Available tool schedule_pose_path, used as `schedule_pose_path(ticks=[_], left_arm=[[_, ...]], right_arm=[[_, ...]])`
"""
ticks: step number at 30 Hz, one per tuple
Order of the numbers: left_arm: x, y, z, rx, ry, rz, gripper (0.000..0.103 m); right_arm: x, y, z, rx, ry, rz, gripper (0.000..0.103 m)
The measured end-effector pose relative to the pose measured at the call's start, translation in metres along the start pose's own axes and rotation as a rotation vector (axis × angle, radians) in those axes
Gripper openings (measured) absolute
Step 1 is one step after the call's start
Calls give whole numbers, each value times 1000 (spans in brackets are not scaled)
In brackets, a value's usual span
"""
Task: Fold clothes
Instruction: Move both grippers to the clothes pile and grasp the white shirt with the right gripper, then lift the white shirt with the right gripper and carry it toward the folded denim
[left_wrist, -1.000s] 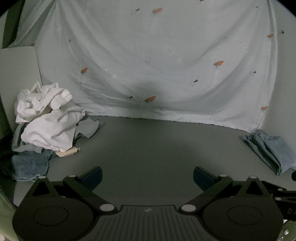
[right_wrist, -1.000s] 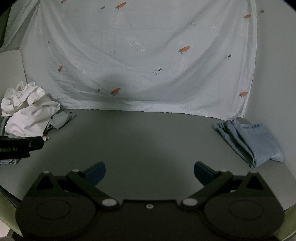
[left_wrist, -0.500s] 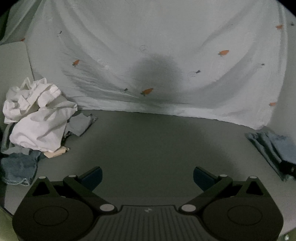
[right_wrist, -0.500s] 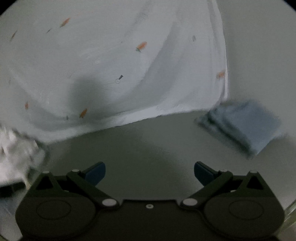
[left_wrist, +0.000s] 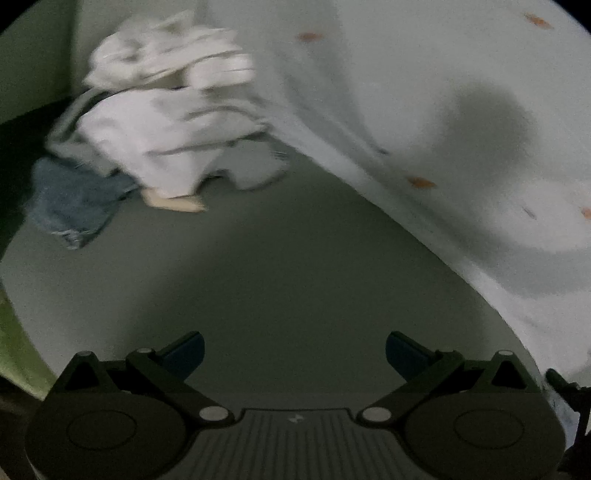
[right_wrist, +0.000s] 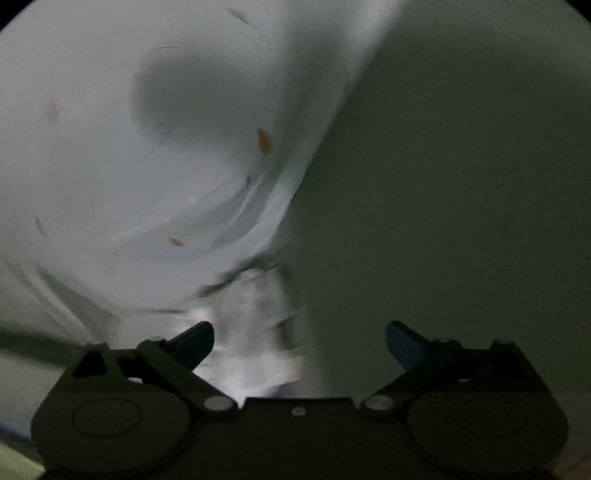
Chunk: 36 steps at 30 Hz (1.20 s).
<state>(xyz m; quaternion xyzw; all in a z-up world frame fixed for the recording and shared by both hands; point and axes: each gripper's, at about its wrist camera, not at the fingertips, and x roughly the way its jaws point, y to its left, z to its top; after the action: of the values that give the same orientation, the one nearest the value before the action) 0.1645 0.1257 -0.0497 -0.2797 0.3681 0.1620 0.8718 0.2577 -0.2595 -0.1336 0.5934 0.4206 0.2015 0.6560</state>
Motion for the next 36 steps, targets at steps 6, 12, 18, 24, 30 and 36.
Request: schedule_pose_path(ticks=[6,12,18,24,30,36], left_arm=[[52,85,82,-199,10,18,103],[94,150,160,-310,-70,41,103],[137,200,222,-411,-97,43,103],[170,206,252,-383,-97,72,103],[203,188,261,-335,-86,87,103],[211,173,265,-305,-75,139,103]], right_arm=[[141,-2,-11,407,146,233,98],[289,62,-26,321,255,247,98],[435,132,-31,94,366,204,87],[527,168,-34,-181,419,153,57],[580,183,-52,-398,460,121,47],[590,193,-61,-541,420,86,57]])
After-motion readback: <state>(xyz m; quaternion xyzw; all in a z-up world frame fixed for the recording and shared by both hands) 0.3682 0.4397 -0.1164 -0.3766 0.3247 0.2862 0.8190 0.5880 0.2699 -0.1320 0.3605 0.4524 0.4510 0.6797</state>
